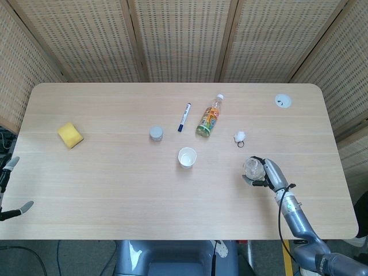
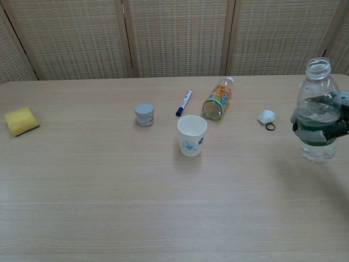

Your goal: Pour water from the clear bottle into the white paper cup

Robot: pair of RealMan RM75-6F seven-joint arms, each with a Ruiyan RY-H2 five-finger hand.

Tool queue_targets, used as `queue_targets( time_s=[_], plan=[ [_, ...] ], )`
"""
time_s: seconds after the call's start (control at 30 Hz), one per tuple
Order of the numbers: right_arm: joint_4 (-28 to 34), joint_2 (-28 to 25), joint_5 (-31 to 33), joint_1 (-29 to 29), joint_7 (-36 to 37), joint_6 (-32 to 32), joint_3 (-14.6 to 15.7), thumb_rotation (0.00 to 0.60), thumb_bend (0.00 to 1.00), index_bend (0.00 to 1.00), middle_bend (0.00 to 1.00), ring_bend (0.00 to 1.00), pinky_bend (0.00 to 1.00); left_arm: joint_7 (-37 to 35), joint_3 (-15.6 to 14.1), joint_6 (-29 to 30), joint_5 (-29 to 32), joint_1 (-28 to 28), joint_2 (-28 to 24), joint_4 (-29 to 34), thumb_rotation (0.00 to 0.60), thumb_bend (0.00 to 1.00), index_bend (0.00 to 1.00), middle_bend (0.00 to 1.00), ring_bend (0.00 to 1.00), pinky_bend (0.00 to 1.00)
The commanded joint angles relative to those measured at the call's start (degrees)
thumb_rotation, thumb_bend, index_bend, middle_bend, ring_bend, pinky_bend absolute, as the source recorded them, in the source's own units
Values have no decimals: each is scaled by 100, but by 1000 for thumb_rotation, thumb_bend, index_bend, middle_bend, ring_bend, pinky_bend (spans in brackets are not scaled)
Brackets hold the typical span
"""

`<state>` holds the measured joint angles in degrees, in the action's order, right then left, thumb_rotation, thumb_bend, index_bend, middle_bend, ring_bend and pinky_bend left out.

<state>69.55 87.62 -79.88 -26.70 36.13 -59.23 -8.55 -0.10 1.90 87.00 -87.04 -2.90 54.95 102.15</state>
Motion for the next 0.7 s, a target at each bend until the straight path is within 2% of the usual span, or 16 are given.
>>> queue_targets(
  time_s=[0.03, 0.17, 0.2, 0.3, 0.47, 0.7],
  plan=[
    [434, 46, 555, -382, -2285, -36, -420, 600, 809, 545, 564, 479, 615, -20, 6, -6, 13, -4, -10, 0, 600, 24, 0, 0, 0, 0],
    [550, 137, 1029, -655, -3484, 168, -595, 600, 822, 545, 566, 481, 616, -67, 17, -43, 55, -18, -25, -17, 600, 24, 0, 0, 0, 0],
    [536, 216, 1291, -828, -3978, 294, -702, 600, 822, 545, 566, 481, 617, -97, 18, -99, 93, -36, -38, -28, 600, 24, 0, 0, 0, 0],
    [570, 387, 1856, -984, -4805, 278, -844, 600, 822, 545, 566, 483, 622, -134, 40, -152, 147, -64, -60, -26, 600, 24, 0, 0, 0, 0],
    [547, 579, 2505, -1218, -5792, 202, -937, 600, 824, 545, 568, 496, 626, -203, 60, -235, 226, -100, -85, -24, 600, 24, 0, 0, 0, 0],
    [429, 846, 2855, -1497, -6715, -42, -932, 600, 830, 545, 576, 528, 644, -301, 77, -310, 286, -134, -113, -47, 600, 24, 0, 0, 0, 0]
  ],
)
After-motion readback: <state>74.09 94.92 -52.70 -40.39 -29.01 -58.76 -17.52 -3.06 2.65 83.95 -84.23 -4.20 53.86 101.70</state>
